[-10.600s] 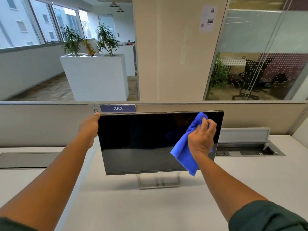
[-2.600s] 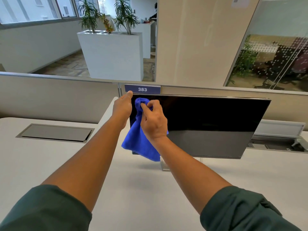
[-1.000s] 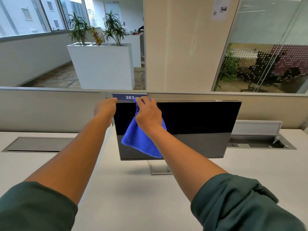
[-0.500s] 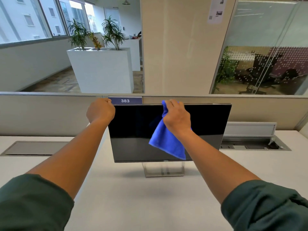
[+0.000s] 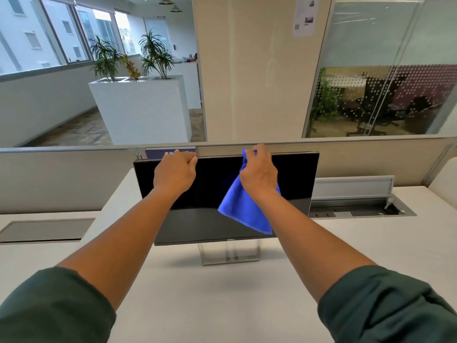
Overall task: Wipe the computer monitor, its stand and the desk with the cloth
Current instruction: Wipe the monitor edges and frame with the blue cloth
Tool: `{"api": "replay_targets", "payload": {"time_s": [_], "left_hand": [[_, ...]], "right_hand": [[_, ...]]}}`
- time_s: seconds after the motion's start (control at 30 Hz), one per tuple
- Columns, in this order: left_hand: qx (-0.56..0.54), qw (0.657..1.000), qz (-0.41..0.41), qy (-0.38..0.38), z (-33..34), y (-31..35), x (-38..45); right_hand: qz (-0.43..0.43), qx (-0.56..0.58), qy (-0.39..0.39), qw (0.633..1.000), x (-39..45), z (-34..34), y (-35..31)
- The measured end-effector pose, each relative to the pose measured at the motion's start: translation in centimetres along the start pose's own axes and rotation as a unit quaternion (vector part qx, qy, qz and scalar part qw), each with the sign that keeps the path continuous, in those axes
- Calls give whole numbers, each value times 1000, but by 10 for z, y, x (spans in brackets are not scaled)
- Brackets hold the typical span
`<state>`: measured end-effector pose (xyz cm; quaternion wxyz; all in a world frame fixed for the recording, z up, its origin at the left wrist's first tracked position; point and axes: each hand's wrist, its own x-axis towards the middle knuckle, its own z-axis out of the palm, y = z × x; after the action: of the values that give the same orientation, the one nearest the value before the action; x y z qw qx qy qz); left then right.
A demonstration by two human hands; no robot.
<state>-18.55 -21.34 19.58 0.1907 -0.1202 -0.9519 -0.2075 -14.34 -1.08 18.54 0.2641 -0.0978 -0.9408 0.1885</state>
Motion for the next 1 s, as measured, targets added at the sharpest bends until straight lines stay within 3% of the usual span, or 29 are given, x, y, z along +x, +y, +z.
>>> {"api": "replay_targets", "payload": {"time_s": [0.1, 0.27, 0.63, 0.8, 1.0], "left_hand": [[-3, 1000, 20, -18, 9, 20, 4], [-32, 997, 23, -68, 20, 47, 7], [-51, 997, -20, -52, 23, 58, 7], [-48, 998, -27, -42, 26, 59, 6], [-55, 998, -32, -22, 26, 61, 6]], "right_hand": [[-47, 7, -30, 998, 0, -2, -7], [-75, -86, -31, 993, 3, -7, 8], [48, -42, 82, 995, 16, -37, 130], [74, 6, 99, 992, 19, -33, 117], [21, 35, 73, 997, 13, -20, 78]]}}
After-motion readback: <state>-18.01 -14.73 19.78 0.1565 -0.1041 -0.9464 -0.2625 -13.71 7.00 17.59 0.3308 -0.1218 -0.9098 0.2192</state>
